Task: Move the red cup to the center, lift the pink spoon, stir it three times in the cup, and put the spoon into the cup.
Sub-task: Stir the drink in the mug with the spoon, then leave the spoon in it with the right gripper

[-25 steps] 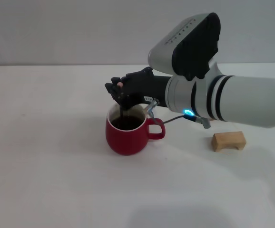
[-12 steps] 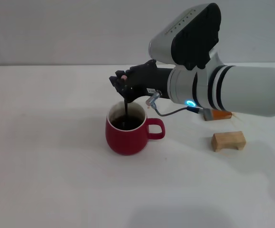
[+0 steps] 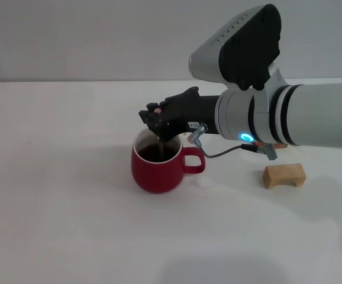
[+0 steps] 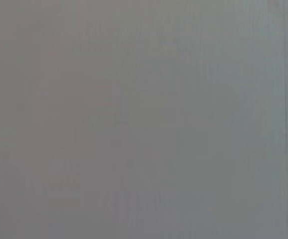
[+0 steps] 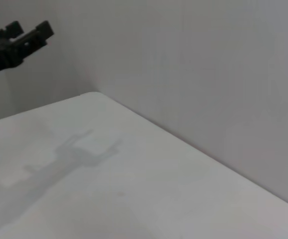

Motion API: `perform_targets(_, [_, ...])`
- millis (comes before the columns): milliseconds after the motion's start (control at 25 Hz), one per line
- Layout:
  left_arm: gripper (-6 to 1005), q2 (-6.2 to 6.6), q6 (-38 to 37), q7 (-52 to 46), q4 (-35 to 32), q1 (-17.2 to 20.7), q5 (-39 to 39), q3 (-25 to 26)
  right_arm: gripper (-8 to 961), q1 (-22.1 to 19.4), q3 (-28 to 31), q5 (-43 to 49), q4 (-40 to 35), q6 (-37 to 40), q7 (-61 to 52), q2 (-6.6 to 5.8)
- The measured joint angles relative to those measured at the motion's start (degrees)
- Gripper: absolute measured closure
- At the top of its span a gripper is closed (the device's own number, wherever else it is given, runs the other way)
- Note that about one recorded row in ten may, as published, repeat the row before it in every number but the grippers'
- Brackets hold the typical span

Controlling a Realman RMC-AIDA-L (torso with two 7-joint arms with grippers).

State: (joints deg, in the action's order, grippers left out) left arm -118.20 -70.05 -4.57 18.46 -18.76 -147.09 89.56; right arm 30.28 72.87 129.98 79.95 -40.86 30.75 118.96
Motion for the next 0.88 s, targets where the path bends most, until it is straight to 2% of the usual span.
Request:
perform_targets(240, [152, 0.05, -0.01, 0.0, 0.0, 0.05, -0.04, 0.04, 822, -0.73, -1.36, -1.29, 1.87, 1.64, 1.46, 0.13])
perform_targets(520, [152, 0.09, -0.08, -0.84, -0.1, 0.13, -0.14, 0.0, 822, 1.51, -2.18, -1.18, -2.03, 7.56, 1.95, 0.13])
perform_targets(880, [152, 0.17, -0.08, -1.22, -0.3, -0.01, -0.24, 0.0, 822, 2.63, -1.53, 6.33, -2.8, 7.2, -4.01, 0.12])
